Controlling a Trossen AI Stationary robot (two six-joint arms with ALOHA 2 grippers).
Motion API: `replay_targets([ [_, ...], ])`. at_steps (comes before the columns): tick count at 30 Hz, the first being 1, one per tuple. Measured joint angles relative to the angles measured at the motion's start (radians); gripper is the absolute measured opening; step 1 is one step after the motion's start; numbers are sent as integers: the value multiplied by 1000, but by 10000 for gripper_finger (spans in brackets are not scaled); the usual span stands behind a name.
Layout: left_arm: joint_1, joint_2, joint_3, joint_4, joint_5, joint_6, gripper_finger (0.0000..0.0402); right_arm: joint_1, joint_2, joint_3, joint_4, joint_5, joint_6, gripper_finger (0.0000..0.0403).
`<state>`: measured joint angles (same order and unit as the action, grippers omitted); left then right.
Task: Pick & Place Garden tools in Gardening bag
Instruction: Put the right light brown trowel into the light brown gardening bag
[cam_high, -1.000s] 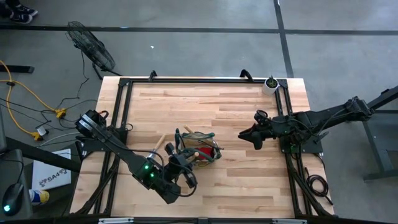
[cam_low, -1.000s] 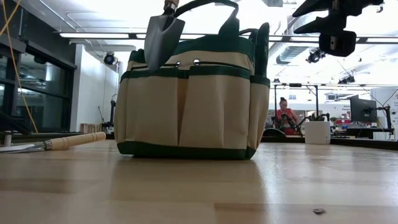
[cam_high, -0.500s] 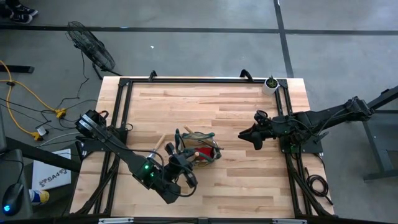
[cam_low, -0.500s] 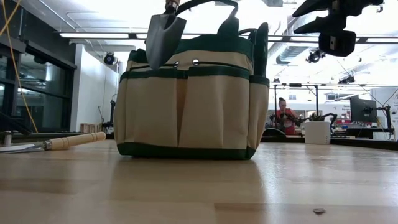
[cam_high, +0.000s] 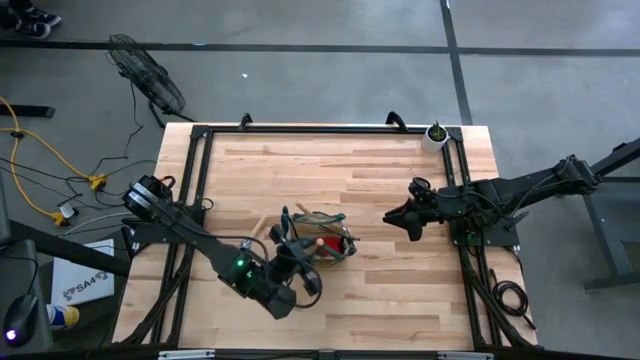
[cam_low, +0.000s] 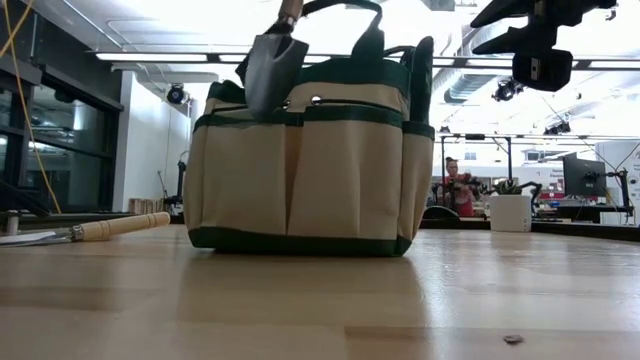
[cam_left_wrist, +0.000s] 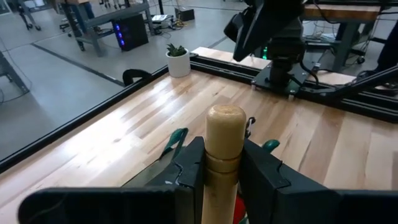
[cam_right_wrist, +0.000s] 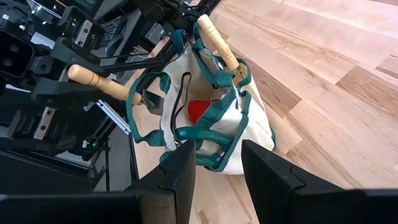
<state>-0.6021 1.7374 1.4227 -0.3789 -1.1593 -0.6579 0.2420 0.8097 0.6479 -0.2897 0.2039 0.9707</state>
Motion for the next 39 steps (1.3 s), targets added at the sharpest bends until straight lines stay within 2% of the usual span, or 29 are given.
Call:
replay_targets([
  [7, 0, 0, 0, 41, 50, 73, 66, 0, 0, 0, 0, -1, 0, 121],
  [20, 0, 21, 2, -60, 125, -70, 66, 0, 0, 0, -23, -1, -7, 121],
  [39, 0, 28, 1, -216, 121, -216, 65, 0, 0, 0, -59, 7, -6, 121],
])
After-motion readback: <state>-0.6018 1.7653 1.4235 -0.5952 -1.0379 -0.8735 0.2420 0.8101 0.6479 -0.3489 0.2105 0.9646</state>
